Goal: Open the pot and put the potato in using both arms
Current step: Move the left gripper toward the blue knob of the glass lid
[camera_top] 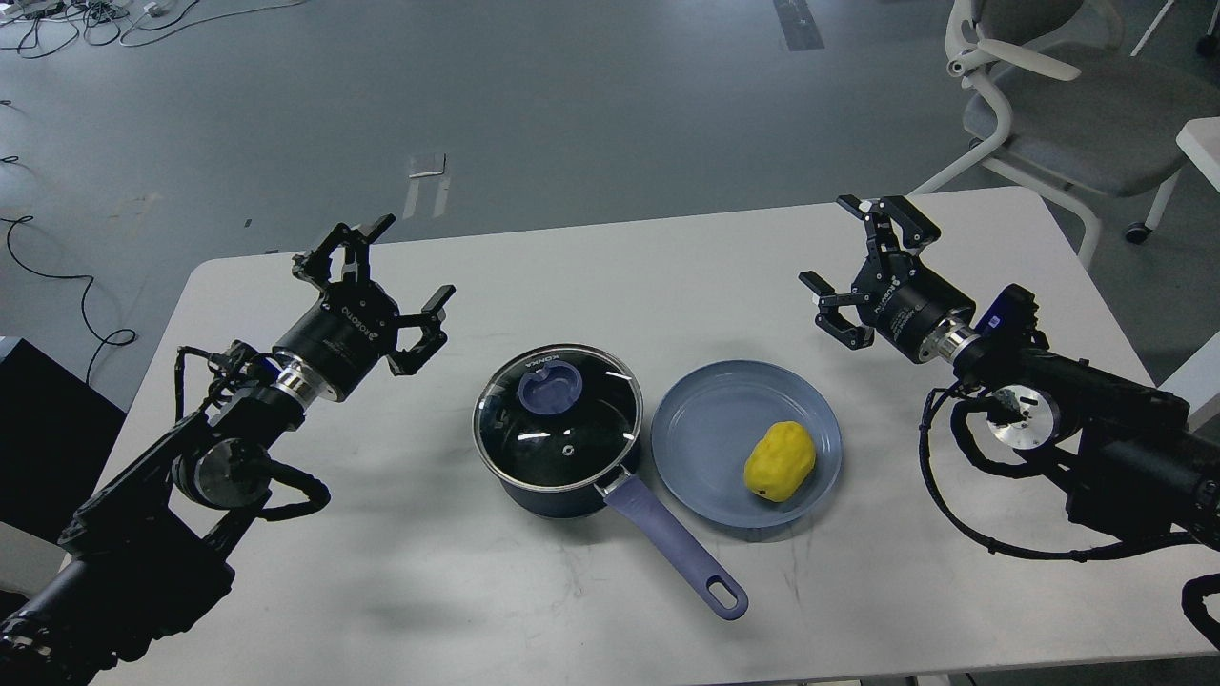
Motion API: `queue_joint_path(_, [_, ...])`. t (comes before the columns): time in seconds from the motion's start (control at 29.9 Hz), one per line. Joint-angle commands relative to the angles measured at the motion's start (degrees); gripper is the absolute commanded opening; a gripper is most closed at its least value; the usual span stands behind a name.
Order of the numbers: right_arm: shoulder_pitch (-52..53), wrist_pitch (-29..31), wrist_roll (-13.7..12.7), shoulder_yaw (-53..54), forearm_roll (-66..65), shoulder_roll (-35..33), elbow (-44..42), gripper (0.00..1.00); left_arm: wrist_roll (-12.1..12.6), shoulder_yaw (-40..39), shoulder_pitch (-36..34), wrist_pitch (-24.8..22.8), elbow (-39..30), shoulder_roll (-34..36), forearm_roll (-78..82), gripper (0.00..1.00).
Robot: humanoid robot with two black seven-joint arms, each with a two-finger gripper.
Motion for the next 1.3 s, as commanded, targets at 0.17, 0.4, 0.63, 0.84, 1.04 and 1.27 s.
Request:
queue_joint_path(0.17, [-0.07, 0.00, 0.00, -0.30, -0.06, -0.06, -0.26, 1.00, 0.45, 0.08, 1.19, 0.00, 0.10, 0.00, 0.15, 0.98])
queue_joint_path(0.4, [0.28, 0.00, 0.00, -0.48, 0.03, -2.16, -0.09, 1.00, -0.16, -0.44, 0.40, 0.00, 3.07, 1.85, -0.73, 0.98])
queue_joint_path(0.63, [-0.15, 0.00, 0.00, 0.40, 0.20, -2.96, -0.70, 1.00, -4.26, -0.18, 0.49, 0.00, 2.83, 2.99, 0.32, 0.98])
queue_joint_path(0.84, [-1.21, 0.00, 0.00, -0.21, 0.20, -2.96, -0.61, 1.00, -11.93, -0.18, 0.05, 0.00, -7.77, 8.96, 12.33, 0.98])
queue_joint_path(1.04, [-1.21, 0.00, 0.00, -0.48, 0.12, -2.52, -0.70, 1.00, -14.92, -1.58, 0.05, 0.00, -24.57, 15.99, 32.08, 0.98])
queue_joint_path(1.27, [-1.30, 0.00, 0.00, -0.39, 0.12, -2.78, -0.79, 1.00, -15.36, -3.17, 0.23, 0.40, -34.26, 16.09, 72.27, 0.98])
